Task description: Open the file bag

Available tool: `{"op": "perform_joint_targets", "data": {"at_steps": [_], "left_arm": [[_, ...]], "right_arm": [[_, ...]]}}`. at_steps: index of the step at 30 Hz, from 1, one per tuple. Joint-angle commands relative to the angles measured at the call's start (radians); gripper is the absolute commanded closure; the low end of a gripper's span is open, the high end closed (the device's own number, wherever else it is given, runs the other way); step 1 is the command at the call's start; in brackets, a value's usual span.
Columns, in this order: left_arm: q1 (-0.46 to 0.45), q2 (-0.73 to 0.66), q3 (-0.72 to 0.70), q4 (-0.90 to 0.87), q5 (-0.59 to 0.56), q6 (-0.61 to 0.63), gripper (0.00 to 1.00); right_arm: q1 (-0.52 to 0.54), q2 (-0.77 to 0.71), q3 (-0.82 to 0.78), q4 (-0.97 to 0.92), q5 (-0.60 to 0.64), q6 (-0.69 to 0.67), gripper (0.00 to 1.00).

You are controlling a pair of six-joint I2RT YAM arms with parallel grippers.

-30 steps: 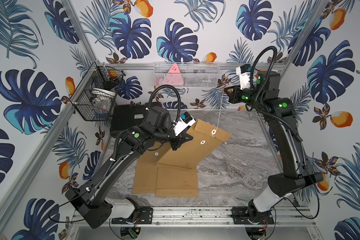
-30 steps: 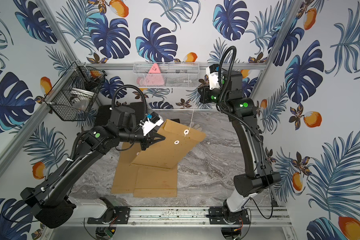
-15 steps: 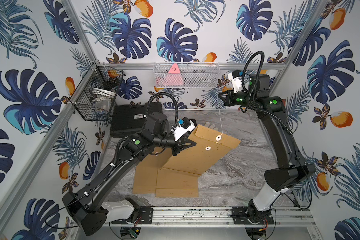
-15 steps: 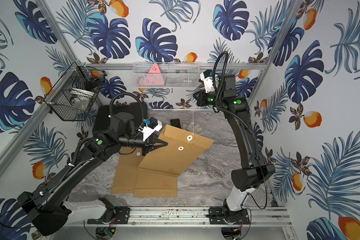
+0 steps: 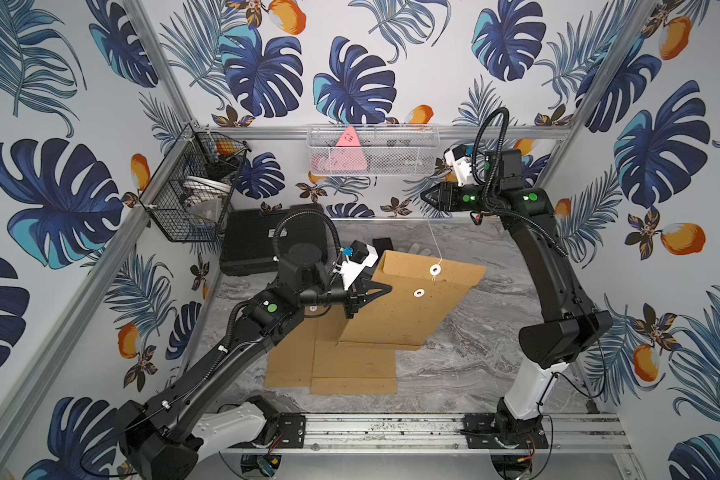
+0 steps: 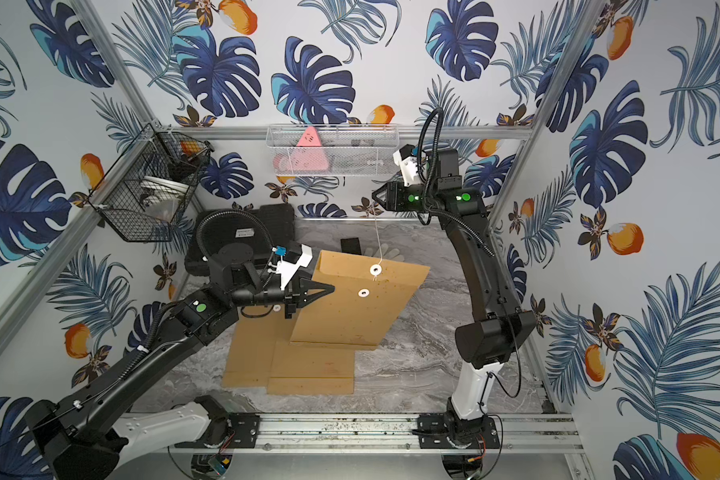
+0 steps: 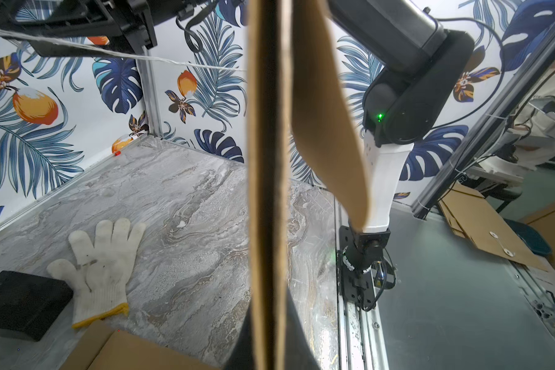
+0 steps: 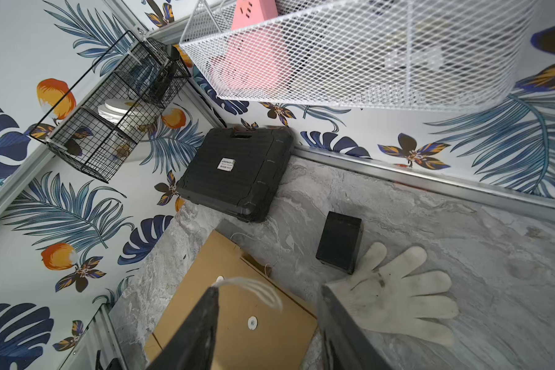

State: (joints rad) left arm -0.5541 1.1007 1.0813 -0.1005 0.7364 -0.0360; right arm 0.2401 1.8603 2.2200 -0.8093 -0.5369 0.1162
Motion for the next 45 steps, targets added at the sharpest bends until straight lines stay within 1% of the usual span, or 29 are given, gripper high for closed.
{"op": "perform_joint_targets", "data": {"at_steps": [1,3,6,8,10,13,15,17,22,24,26,30,33,36,39,43,45], "left_arm": [[0.0,-0.03,-0.044,0.2,-0.017,-0.077,1.0],[0.0,-0.051,-0.09,0.28,-0.032,-0.12,1.0],[0.0,-0.085,-0.152,0.384,-0.054,-0.175,1.0],[-0.001,-0.11,-0.175,0.41,-0.068,-0.19,1.0],[-0.001,-0.131,-0.184,0.413,-0.075,-0.193,1.0],[0.0,-0.16,-0.176,0.386,-0.086,-0.187,1.0],[0.0,-0.175,-0.17,0.369,-0.093,-0.188,1.0],[0.0,-0.187,-0.166,0.352,-0.098,-0.188,1.0],[0.001,-0.189,-0.139,0.304,-0.109,-0.193,1.0],[0.003,-0.17,-0.104,0.258,-0.126,-0.187,1.0],[0.015,-0.142,-0.059,0.221,-0.122,-0.181,1.0],[0.071,-0.055,0.053,0.199,-0.048,-0.198,1.0],[0.126,0.022,0.15,0.178,0.013,-0.205,1.0],[0.17,0.093,0.241,0.19,0.058,-0.206,1.0],[0.2,0.179,0.353,0.172,0.106,-0.181,1.0],[0.227,0.297,0.502,0.163,0.179,-0.179,1.0],[0.238,0.357,0.577,0.164,0.216,-0.189,1.0]], "right_arm": [[0.0,0.012,0.016,-0.024,-0.023,0.012,0.4],[0.0,0.03,0.042,-0.036,-0.025,0.018,0.33],[0.001,0.061,0.087,-0.081,0.015,0.019,0.18],[0.0,0.077,0.106,-0.11,0.075,0.018,0.1],[-0.001,0.087,0.111,-0.132,0.174,0.03,0.0],[-0.005,0.097,0.116,-0.165,0.321,0.038,0.0],[-0.012,0.096,0.105,-0.167,0.38,0.041,0.0],[-0.018,0.086,0.08,-0.152,0.403,0.048,0.0],[-0.046,0.028,-0.015,-0.086,0.389,0.09,0.0],[-0.072,-0.034,-0.104,-0.016,0.382,0.124,0.0],[-0.12,-0.113,-0.214,0.073,0.347,0.178,0.0],[-0.234,-0.313,-0.517,0.328,0.205,0.333,0.0],[-0.276,-0.451,-0.689,0.461,0.164,0.389,0.0],[-0.282,-0.548,-0.762,0.469,0.163,0.383,0.0],[-0.283,-0.65,-0.861,0.526,0.138,0.412,0.0],[-0.282,-0.737,-0.957,0.619,0.029,0.424,0.0],[-0.282,-0.765,-0.998,0.694,-0.052,0.415,0.0]]}}
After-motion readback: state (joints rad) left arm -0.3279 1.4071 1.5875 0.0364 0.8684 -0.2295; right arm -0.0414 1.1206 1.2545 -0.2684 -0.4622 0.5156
